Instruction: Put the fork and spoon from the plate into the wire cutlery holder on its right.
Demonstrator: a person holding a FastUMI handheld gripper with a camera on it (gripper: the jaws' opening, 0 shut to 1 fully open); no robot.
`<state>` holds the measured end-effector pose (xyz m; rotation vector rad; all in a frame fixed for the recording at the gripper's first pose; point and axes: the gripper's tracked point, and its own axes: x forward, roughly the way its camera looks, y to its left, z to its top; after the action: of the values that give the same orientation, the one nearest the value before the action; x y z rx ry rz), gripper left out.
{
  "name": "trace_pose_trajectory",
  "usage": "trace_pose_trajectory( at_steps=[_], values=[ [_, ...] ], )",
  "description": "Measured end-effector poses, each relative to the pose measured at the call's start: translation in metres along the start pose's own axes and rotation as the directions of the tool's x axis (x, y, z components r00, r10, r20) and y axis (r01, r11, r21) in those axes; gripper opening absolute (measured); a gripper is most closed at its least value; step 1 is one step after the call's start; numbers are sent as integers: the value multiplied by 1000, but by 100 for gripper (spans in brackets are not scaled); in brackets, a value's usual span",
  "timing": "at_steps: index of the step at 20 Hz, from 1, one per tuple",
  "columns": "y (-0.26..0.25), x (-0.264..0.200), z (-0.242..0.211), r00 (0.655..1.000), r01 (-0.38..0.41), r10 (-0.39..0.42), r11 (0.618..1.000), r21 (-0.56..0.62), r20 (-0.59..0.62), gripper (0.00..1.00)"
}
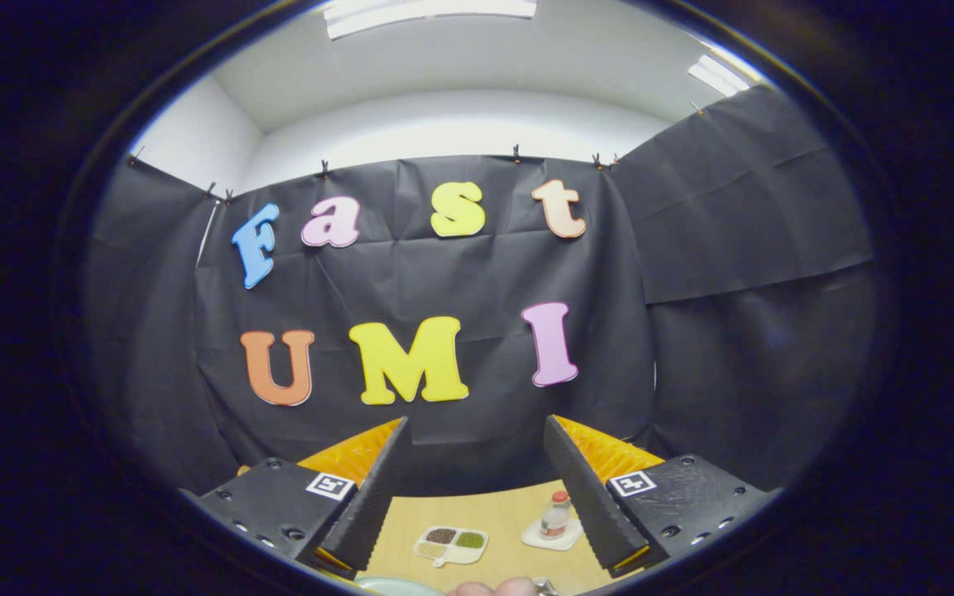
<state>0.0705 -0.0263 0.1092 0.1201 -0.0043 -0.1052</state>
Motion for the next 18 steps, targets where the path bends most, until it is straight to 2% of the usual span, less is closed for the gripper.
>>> trace_pose_trajectory(
  at_steps=[4, 13, 18],
  values=[
    [0, -9, 18, 998, 24, -23, 1000, -10, 57, 96],
    [-1, -16, 35, 993, 64, -60, 997, -32, 103, 96],
    [-4, -16, 25, 996, 69, -66, 997, -43, 66, 96]
  ],
)
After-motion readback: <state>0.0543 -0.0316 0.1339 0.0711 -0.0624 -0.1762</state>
